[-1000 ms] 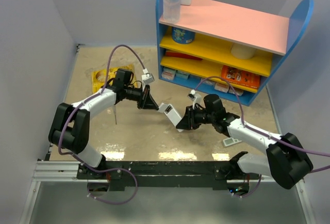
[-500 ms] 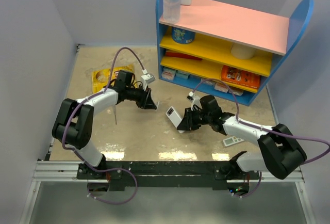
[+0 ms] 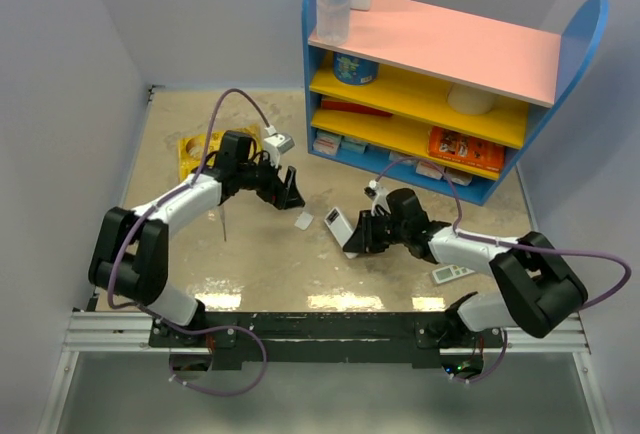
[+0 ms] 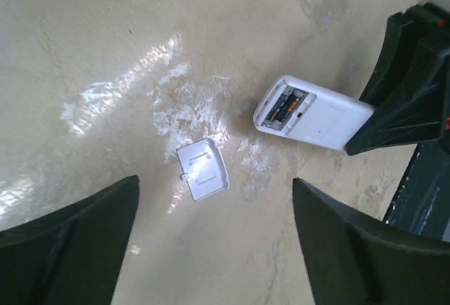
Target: Unload the batteries from the remote control
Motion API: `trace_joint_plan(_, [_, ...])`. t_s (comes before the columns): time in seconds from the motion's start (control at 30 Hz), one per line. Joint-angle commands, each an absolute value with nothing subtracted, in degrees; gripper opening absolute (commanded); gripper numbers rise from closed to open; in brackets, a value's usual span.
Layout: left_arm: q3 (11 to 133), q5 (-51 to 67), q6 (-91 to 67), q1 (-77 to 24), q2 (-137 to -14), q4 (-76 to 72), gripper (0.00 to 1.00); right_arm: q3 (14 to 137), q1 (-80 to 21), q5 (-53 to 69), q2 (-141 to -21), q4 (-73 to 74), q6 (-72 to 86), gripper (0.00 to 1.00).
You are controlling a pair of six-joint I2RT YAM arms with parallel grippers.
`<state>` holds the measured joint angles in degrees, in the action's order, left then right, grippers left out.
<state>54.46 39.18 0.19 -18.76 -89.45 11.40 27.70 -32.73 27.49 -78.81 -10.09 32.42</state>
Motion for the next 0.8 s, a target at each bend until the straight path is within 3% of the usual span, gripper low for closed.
trace_joint_plan(0.0, [53.4, 35.2, -3.9, -18.5, -80.7, 7.2, 1.00, 26.7, -32.9, 24.9, -79.7, -14.7, 36.0, 0.02])
trace_joint_plan(0.27, [45.6, 30.2, -9.0, -18.5, -67.9, 1.0, 1.00, 20.8, -32.9, 16.6, -76.7, -20.7, 48.2, 0.10])
trace_joint_plan(0.4, [45.3, 29.2, -11.1, -18.5, -67.4, 2.6, 1.00, 19.9, -32.9, 11.1, -73.7, -17.4, 52.6, 0.23])
trace_joint_plan(0.63, [47.5, 18.6, -11.2, -18.5, -66.2, 9.4, 1.00, 24.1, -32.9, -1.1, -65.8, 3.0, 62.5, 0.55])
trace_joint_plan(0.77, [46.8, 13.8, -12.0, -18.5, -63.1, 10.5, 1.00, 28.1, -32.9, -9.3, -60.6, 18.0, 68.7, 0.60])
